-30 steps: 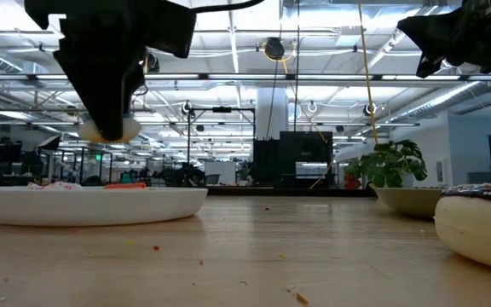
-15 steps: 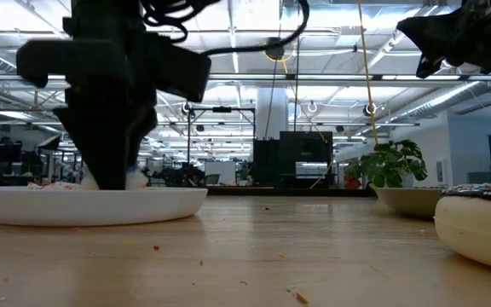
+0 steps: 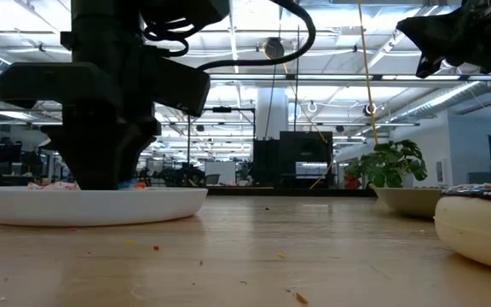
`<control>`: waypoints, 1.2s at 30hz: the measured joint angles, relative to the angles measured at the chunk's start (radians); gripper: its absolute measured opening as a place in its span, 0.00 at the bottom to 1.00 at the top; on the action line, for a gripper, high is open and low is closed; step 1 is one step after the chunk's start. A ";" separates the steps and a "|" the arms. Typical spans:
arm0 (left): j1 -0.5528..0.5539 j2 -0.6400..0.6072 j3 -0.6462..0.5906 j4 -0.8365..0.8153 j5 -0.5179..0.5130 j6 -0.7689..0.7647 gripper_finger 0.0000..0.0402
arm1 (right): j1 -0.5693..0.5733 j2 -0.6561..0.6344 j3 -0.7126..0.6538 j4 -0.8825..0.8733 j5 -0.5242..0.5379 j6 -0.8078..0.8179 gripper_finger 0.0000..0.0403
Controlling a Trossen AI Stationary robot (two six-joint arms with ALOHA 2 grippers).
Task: Pick & Place donuts
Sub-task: Put the small blue donut on the white plate, then put the large pink donut on the gray plate
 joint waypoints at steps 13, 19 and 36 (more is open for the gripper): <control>-0.005 -0.074 0.021 -0.008 0.004 -0.004 0.74 | 0.000 0.000 0.000 0.001 0.000 0.000 0.00; -0.005 -0.077 0.026 -0.019 0.004 0.010 0.77 | 0.000 0.000 0.000 0.000 -0.001 0.001 0.00; -0.075 -0.379 0.128 -0.305 0.017 0.024 0.24 | 0.000 0.009 0.000 -0.003 -0.001 -0.005 0.00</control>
